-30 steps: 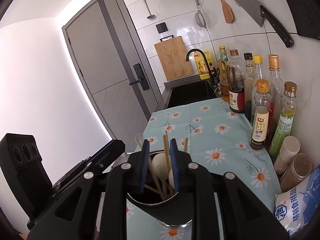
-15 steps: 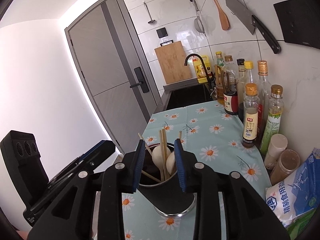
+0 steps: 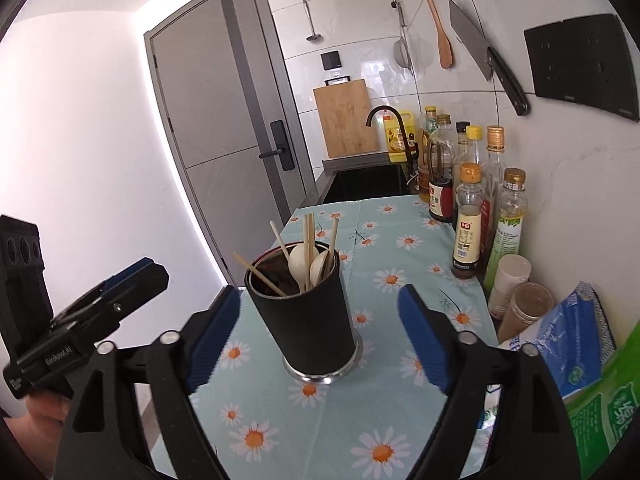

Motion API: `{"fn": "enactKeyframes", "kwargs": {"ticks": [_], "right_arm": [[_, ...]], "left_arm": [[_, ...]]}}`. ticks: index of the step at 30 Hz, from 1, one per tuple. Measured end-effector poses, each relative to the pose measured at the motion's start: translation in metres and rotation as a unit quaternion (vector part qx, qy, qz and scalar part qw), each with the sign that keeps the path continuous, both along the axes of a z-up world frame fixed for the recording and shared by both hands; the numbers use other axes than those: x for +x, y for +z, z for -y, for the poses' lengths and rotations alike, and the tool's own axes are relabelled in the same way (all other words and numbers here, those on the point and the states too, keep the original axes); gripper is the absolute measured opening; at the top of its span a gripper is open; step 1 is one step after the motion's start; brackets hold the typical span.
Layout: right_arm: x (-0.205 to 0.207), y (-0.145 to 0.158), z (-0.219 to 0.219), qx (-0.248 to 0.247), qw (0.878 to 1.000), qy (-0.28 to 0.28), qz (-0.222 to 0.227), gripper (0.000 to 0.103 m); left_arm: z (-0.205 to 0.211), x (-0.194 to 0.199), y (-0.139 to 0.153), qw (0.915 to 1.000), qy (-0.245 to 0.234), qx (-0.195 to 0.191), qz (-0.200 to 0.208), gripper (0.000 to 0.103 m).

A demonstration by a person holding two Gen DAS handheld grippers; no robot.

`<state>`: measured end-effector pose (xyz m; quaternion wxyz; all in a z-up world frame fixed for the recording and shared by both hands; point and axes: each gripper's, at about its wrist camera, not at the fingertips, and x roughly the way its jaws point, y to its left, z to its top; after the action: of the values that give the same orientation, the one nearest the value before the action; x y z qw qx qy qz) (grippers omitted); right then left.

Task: Organize utensils

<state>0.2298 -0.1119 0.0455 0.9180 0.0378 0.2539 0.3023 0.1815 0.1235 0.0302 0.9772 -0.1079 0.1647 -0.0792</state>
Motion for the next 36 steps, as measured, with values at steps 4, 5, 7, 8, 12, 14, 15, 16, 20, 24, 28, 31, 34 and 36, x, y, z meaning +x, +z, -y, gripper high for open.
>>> {"fn": "enactKeyframes", "kwargs": {"ticks": [4, 5, 7, 8, 12, 14, 15, 16, 20, 24, 28, 31, 34, 36], "right_arm": [[-0.018, 0.003, 0.012, -0.006, 1.0, 0.016, 0.012, 0.098], [-0.022, 0.004, 0.015, -0.007, 1.0, 0.019, 0.015, 0.098], [-0.029, 0.006, 0.021, -0.009, 1.0, 0.024, 0.017, 0.098], [-0.033, 0.006, 0.025, -0.009, 0.999, 0.026, 0.018, 0.098], [-0.045, 0.008, 0.038, -0.014, 0.999, 0.034, 0.017, 0.098], [-0.052, 0.007, 0.045, -0.016, 0.999, 0.035, 0.01, 0.098], [-0.054, 0.006, 0.048, -0.017, 0.999, 0.036, 0.008, 0.098], [-0.057, 0.005, 0.051, -0.019, 0.999, 0.037, 0.005, 0.098], [-0.071, -0.004, 0.063, -0.027, 0.999, 0.037, -0.008, 0.098], [-0.08, -0.012, 0.072, -0.029, 0.999, 0.037, -0.028, 0.098], [-0.089, -0.018, 0.079, -0.031, 0.998, 0.035, -0.041, 0.098], [-0.098, -0.02, 0.079, -0.043, 0.998, 0.042, -0.036, 0.098], [-0.107, -0.02, 0.081, -0.043, 0.997, 0.049, -0.032, 0.098], [-0.112, -0.021, 0.082, -0.045, 0.997, 0.051, -0.031, 0.098]], "left_arm": [[0.008, -0.018, 0.001, 0.9998, 0.016, 0.014, -0.004, 0.096], [0.011, -0.022, 0.001, 0.9996, 0.02, 0.019, -0.007, 0.096], [0.016, -0.032, 0.001, 0.9994, 0.023, 0.023, -0.011, 0.096], [0.018, -0.038, 0.001, 0.9993, 0.025, 0.026, -0.01, 0.096], [0.029, -0.056, 0.001, 0.9987, 0.029, 0.038, -0.02, 0.096], [0.034, -0.064, 0.0, 0.9984, 0.031, 0.038, -0.027, 0.096], [0.036, -0.068, -0.001, 0.9983, 0.032, 0.038, -0.032, 0.096], [0.04, -0.074, -0.003, 0.9979, 0.033, 0.04, -0.037, 0.096], [0.047, -0.086, -0.011, 0.9969, 0.04, 0.034, -0.058, 0.096], [0.053, -0.097, -0.018, 0.9958, 0.047, 0.025, -0.075, 0.096], [0.062, -0.113, -0.021, 0.9949, 0.055, 0.028, -0.08, 0.096], [0.067, -0.122, -0.023, 0.9944, 0.058, 0.028, -0.084, 0.096], [0.069, -0.128, -0.027, 0.9931, 0.056, 0.019, -0.101, 0.096], [0.071, -0.133, -0.028, 0.9923, 0.06, 0.02, -0.106, 0.096]]}}
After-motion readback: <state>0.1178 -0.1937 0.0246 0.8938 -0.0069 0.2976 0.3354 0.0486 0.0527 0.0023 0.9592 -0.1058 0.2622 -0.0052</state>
